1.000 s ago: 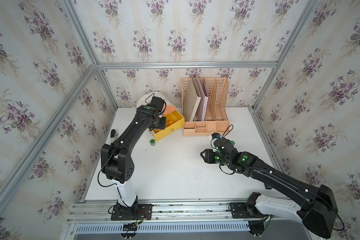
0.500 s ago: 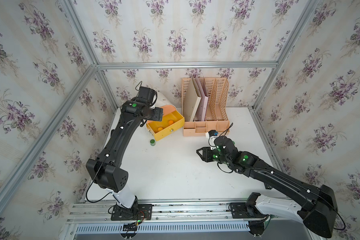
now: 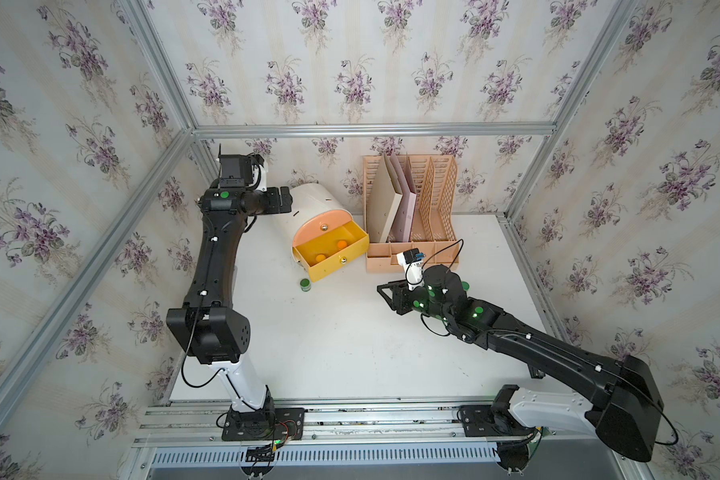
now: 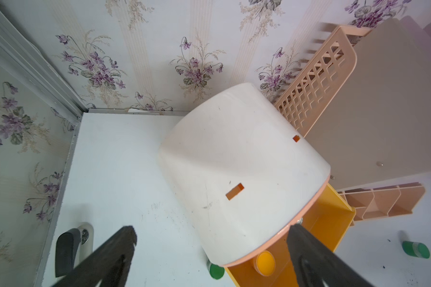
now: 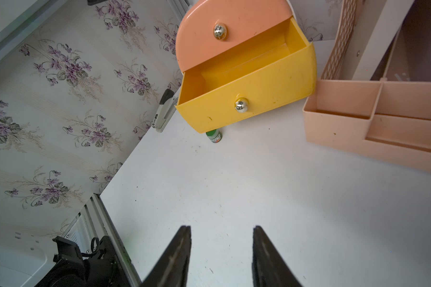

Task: Put the paint cans in the drawer according to color
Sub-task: Close the drawer in the storage box.

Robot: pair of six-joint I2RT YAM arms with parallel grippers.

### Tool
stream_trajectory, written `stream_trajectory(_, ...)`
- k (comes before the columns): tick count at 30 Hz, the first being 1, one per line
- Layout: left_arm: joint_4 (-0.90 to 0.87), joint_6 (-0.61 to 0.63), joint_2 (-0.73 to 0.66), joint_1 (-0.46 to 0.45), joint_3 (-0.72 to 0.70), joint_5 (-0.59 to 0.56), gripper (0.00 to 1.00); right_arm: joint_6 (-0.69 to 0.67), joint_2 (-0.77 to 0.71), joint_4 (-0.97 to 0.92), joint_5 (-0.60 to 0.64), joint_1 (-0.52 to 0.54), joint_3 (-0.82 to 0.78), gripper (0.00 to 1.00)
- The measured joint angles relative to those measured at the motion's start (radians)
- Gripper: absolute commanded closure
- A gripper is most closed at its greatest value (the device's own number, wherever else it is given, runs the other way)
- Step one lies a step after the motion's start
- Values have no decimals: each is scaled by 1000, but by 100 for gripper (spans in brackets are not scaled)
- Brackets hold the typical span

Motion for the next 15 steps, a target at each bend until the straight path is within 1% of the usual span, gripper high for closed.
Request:
stream_trajectory(4, 82, -23, 62, 48, 0, 90, 1, -22, 85, 80, -3, 1, 25, 56)
stream_trajectory(10, 169, -72, 151, 124, 15, 183, 1, -30, 221, 172, -11, 1, 76, 56)
stream_trajectory(15, 218, -98, 212, 148, 65, 241, 1, -30, 321, 226, -20, 1, 106, 56)
